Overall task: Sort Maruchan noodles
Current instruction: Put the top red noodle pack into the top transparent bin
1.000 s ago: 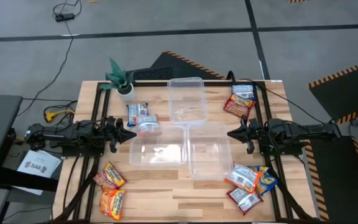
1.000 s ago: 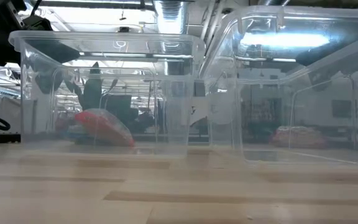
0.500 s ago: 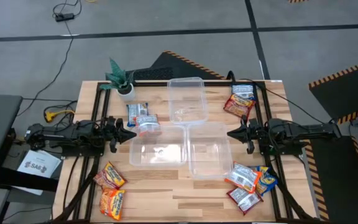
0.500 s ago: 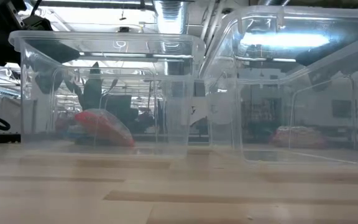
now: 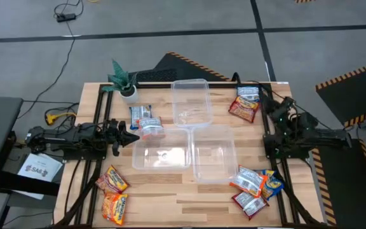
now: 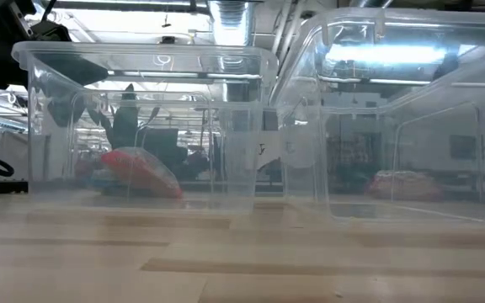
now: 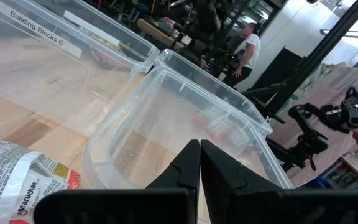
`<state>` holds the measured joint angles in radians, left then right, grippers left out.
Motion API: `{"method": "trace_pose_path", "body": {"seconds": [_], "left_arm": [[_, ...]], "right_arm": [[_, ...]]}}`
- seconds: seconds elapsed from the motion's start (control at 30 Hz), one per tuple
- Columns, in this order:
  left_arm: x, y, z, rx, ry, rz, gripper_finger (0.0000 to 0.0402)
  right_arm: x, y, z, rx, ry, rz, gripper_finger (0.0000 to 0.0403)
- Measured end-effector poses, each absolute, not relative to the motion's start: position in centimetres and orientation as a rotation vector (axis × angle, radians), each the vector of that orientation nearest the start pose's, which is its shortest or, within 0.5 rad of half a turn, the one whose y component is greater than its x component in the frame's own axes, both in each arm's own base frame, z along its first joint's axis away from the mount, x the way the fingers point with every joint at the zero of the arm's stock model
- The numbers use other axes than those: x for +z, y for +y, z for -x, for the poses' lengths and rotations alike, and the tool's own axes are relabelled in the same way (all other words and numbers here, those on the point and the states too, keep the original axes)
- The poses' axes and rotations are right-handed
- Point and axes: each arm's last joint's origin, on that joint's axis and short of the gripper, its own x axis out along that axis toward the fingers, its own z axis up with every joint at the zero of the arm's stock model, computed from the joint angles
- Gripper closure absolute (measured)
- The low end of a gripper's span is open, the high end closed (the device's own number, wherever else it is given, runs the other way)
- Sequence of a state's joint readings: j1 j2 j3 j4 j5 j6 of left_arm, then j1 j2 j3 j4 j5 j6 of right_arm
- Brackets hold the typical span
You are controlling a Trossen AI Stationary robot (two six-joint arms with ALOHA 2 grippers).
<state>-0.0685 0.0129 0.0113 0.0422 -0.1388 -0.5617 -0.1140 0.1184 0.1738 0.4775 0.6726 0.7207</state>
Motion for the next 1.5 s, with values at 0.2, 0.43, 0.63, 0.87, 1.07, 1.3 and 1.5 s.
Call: {"method": "trace_pose_path", "body": {"seconds": [0.2, 0.43, 0.63, 0.87, 1.07, 1.3, 1.5], "left_arm": [[17.0, -0.3, -9.8, 0.057, -0.059, 0.566, 0.0402], [17.0, -0.3, -9.8, 0.057, -0.059, 0.566, 0.0402], [17.0, -0.3, -9.8, 0.057, -0.059, 0.566, 0.0401], [17.0, -0.3, -9.8, 0.057, -0.059, 0.566, 0.0401], [17.0, -0.3, -9.8, 0.057, -0.059, 0.566, 0.0401], [17.0, -0.3, -9.8, 0.057, -0.058, 0.566, 0.0401], [17.0, -0.3, -9.8, 0.057, -0.059, 0.566, 0.0401]], "right_arm": [[27.0, -4.5, -9.7, -0.867, -0.109, -0.861, 0.0383], [25.7, -9.8, -12.0, -0.973, 0.446, -0.896, 0.0369], [22.2, -14.5, -11.7, -1.04, 0.675, -1.032, 0.0266], [20.5, -16.6, -11.0, -1.132, 0.746, -1.058, 0.0129], [19.7, -17.5, -11.6, -1.32, 0.703, -1.04, 0.0079], [17.6, -17.9, -13.6, -1.347, 0.78, -0.996, 0.0074], [15.7, -18.1, -14.5, -1.325, 0.886, -0.975, 0.0092]]}}
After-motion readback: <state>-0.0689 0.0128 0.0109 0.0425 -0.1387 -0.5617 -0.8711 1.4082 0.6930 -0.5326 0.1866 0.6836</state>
